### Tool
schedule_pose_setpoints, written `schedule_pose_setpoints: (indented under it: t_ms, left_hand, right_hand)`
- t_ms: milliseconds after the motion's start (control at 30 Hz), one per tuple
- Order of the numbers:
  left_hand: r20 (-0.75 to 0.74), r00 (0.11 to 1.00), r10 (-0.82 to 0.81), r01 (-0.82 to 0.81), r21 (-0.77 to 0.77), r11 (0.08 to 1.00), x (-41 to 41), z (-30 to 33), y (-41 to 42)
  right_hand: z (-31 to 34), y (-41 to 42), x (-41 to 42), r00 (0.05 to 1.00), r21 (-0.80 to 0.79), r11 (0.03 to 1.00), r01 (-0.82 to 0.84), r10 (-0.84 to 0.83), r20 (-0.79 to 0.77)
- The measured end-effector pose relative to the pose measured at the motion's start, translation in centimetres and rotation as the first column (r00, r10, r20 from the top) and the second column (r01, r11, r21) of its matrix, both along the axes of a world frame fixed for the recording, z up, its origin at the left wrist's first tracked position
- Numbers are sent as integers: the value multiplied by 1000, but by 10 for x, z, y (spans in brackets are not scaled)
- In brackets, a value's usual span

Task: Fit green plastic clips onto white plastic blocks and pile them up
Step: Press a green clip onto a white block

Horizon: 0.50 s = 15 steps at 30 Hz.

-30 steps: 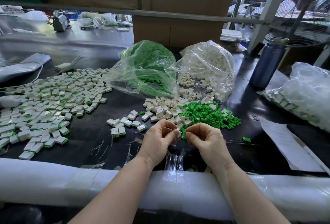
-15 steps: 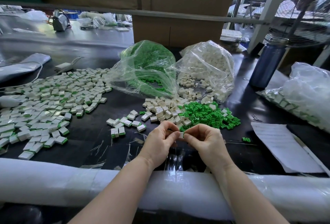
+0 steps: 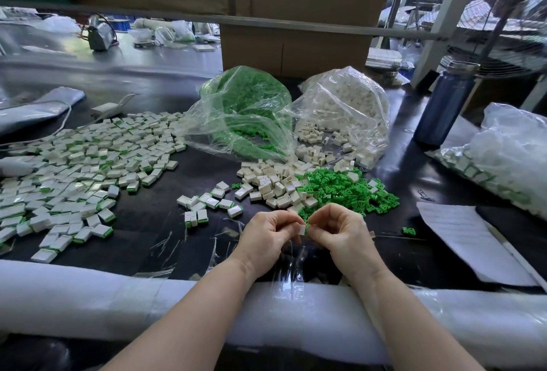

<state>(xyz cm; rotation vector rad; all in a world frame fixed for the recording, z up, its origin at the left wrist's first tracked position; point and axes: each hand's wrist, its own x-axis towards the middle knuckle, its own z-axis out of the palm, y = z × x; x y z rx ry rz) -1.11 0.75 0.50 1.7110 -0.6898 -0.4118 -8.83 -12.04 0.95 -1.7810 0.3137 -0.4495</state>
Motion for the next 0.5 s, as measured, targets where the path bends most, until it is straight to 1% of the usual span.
schedule_pose_setpoints:
  t_ms: [400, 500]
  left_hand:
    - [47, 999, -8, 5, 65, 998, -1, -2, -1]
    - [54, 999, -7, 5, 46, 999, -1, -2, -1]
  right_hand:
    - [3, 1, -1, 999, 12, 999, -46, 47, -18]
    - [1, 0, 1, 1000, 42, 999, -19, 19, -8]
